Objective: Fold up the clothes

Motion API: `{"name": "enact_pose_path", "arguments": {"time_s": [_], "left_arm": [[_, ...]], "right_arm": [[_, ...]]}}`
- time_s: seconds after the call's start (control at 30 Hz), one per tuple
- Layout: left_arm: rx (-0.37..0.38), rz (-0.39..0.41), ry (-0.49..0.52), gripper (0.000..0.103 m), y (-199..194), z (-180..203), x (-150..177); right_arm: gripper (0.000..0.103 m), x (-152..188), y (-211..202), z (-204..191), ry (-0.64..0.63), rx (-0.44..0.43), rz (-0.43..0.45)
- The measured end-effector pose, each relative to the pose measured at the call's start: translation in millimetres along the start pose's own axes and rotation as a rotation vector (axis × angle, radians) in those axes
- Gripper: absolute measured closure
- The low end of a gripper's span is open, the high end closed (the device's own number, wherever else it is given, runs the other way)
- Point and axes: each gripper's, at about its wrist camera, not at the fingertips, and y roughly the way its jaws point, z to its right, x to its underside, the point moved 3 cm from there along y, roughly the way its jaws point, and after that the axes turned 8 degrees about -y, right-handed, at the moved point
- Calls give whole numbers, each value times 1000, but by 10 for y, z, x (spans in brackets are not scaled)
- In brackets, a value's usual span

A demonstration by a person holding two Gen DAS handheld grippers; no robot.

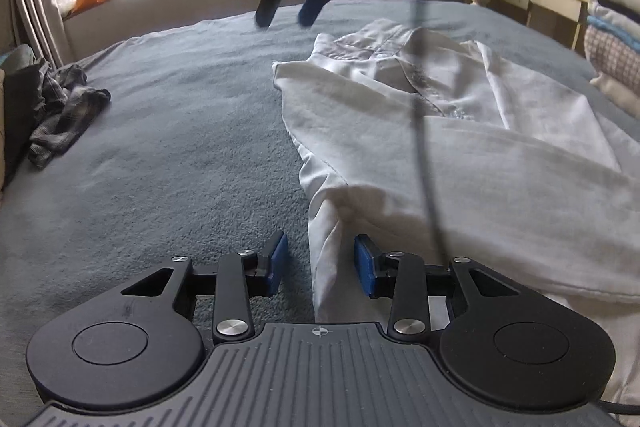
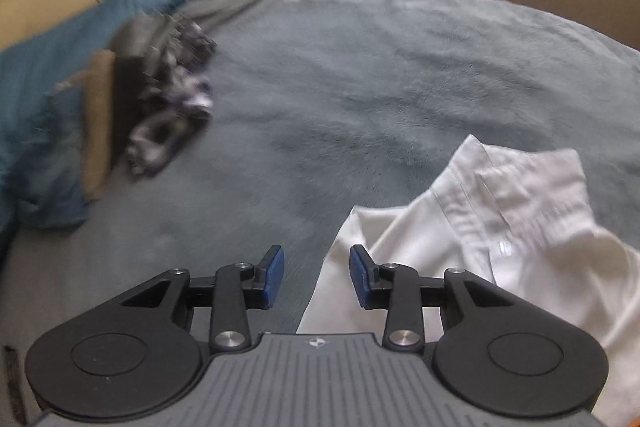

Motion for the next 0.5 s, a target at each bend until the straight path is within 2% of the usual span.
{"name": "enact_pose_path", "arguments": {"time_s": [0.17,0.33,0.4,0.47,0.5], "left_arm": [[25,10,-16,74,12,-20,20],[29,25,-13,79,31,-18,31],[29,30,-18,83,39,-26,32],[29,34,-38,92,39,-39,33],[29,35,-48,94,39,-46,33]], "right_arm": [[65,-165,449,49,7,28,-69],[68,-149,738,176,56,54,-146],[78,-134,796,221,71,54,-154],[99,-113,812,262,83,45,-144],[99,-99,791,286,90,34,-122]]}}
